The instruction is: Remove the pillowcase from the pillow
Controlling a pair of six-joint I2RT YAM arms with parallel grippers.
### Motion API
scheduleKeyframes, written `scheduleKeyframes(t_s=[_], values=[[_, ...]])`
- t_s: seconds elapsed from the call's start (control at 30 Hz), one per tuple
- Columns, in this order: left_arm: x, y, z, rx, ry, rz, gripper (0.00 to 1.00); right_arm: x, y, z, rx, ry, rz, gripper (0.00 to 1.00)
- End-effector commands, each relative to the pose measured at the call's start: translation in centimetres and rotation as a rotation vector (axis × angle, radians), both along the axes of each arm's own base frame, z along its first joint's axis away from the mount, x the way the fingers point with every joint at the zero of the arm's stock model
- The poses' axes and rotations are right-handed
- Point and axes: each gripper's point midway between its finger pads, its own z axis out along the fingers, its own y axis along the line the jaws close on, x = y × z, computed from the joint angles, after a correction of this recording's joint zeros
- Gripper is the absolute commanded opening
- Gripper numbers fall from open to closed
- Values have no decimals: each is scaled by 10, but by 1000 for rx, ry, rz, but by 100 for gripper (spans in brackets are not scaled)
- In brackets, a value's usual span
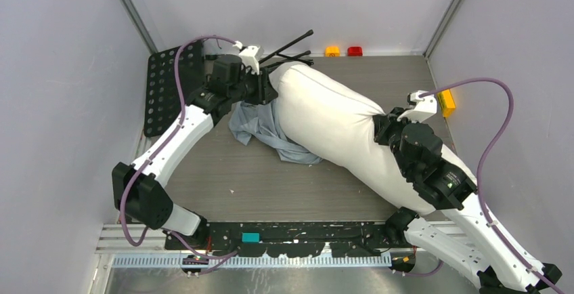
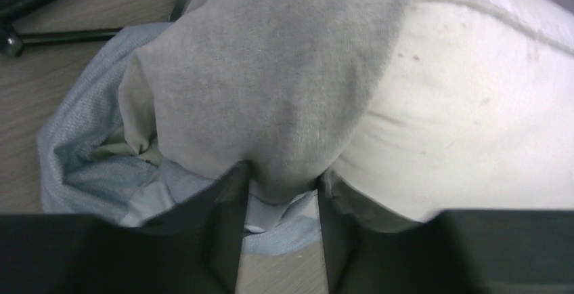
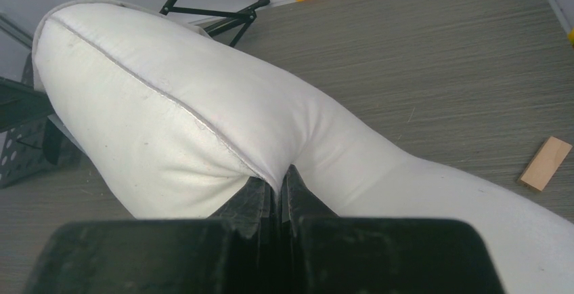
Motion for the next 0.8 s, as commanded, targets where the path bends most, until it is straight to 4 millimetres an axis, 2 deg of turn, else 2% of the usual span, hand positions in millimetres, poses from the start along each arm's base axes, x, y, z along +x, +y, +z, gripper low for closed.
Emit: scheduleKeyframes(t_s=[0.0,0.07,0.13,0.27,0.37,0.5,0.67,0.77], values=[[25,7,19,15,-83,86,29,0,-7,66,171,-197,-42,0],[33,20,11,49,-74,159,1,-1,-12,65,167,-202,-60,0],[42,44,-2,82,-34,276,0,-4,-19,66,166,-212,-87,0],[46,92,-44,57,116,448,0,-14,-45,69,184,-256,-186,0],[40,121,-80,-8,225,530,0,-24,-70,72,216,-299,-287,0],[27,152,-118,26,298,642,0,-39,-100,74,260,-349,-409,0],[11,178,-132,115,316,755,0,-54,-132,79,343,-401,-575,0],[4,189,-135,151,321,803,0,-52,-133,93,365,-455,-584,0]])
